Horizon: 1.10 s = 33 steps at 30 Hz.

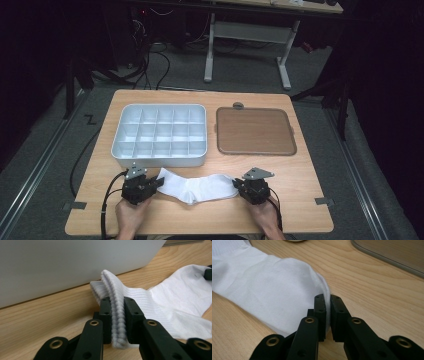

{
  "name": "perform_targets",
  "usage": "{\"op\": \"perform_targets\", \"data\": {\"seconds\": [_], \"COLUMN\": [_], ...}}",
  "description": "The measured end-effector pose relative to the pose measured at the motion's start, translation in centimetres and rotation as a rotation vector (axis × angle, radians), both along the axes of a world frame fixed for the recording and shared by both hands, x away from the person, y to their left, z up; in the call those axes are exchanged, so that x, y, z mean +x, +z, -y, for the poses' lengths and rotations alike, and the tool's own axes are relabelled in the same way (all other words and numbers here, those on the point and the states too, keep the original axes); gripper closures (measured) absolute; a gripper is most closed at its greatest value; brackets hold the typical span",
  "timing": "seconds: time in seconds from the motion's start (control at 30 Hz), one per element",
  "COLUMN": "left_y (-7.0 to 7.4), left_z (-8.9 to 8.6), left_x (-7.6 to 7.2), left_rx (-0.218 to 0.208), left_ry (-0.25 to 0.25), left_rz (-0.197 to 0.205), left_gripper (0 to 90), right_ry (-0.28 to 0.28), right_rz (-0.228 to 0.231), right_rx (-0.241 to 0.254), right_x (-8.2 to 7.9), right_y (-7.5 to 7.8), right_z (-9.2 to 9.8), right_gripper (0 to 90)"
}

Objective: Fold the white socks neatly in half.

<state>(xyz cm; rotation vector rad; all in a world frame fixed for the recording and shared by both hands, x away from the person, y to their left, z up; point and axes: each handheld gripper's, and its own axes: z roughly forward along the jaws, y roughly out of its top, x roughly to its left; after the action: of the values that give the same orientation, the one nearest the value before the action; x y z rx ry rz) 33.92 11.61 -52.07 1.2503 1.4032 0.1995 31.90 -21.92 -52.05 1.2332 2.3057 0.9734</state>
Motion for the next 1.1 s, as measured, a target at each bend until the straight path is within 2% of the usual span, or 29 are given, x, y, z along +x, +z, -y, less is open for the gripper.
{"op": "perform_targets", "data": {"seconds": [0.23, 0.43, 0.57, 0.7, 0.87, 0.93, 1.03, 1.1], "left_y": [-0.1, -0.2, -0.3, -0.5, -0.6, -0.9, -1.6, -1.7], "left_z": [1.4, 2.3, 2.9, 3.5, 4.1, 4.5, 4.9, 5.0], "left_x": [0.0, 0.0, 0.1, 0.2, 0.2, 0.3, 0.4, 0.3], "left_rx": [-0.009, 0.0, -0.001, 0.008, 0.006, 0.029, 0.089, 0.098], "left_ry": [-0.021, -0.037, -0.043, -0.044, -0.046, -0.043, -0.042, -0.043], "left_rz": [-0.004, -0.009, -0.01, -0.003, -0.005, 0.006, 0.021, 0.03], "left_gripper": [78.0, 77.9, 77.6, 77.5, 77.2, 76.4, 73.5, 71.9], "right_ry": [-0.028, -0.054, -0.068, -0.071, -0.087, -0.095, -0.098, -0.097], "right_rz": [0.001, -0.001, 0.004, 0.019, 0.011, 0.009, 0.014, 0.025], "right_rx": [-0.003, 0.005, -0.012, -0.068, -0.054, -0.048, -0.059, -0.076], "right_x": [0.0, -0.2, -0.2, -0.4, -0.3, -0.3, -0.3, -0.4], "right_y": [0.1, 0.2, 0.2, 0.2, 0.0, 0.0, -0.2, -0.2], "right_z": [1.3, 2.2, 2.8, 2.8, 3.6, 3.8, 3.9, 3.7], "right_gripper": [84.9, 84.9, 84.8, 84.7, 84.6, 84.4, 83.4, 83.1]}}
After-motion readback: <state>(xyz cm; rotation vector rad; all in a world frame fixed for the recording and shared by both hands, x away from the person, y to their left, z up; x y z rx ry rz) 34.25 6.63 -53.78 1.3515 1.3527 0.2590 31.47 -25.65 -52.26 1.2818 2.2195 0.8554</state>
